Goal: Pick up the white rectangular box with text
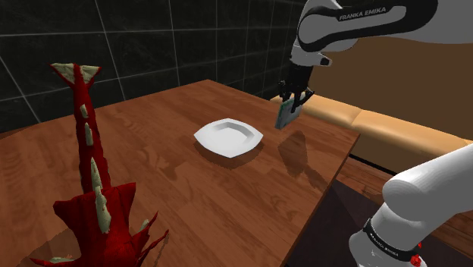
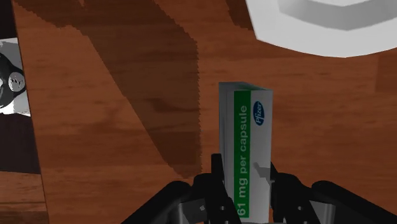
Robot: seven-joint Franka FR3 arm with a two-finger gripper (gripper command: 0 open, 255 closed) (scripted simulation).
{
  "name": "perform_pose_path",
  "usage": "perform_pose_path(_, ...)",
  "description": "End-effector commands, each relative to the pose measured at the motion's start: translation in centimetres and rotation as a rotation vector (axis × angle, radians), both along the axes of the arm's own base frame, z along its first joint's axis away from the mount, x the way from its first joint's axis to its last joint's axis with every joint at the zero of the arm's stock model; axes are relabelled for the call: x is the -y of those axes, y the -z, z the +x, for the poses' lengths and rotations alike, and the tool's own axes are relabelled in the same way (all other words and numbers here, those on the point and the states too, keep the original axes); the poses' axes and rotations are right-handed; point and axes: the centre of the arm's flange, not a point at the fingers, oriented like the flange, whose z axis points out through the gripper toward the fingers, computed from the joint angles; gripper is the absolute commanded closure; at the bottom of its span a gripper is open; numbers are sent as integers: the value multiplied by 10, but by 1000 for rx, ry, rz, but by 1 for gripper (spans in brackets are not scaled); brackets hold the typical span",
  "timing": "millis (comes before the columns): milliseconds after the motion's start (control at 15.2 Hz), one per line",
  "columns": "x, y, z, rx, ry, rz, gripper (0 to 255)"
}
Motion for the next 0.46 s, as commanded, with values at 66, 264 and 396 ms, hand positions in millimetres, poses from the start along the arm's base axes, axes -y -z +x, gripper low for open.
perform_pose_path(66, 0, -16, 1, 0, 0, 0, 255)
perform_pose_path(264, 0, -32, 1, 0, 0, 0, 255)
perform_pose_path(396, 0, -33, 0, 0, 0, 0, 255)
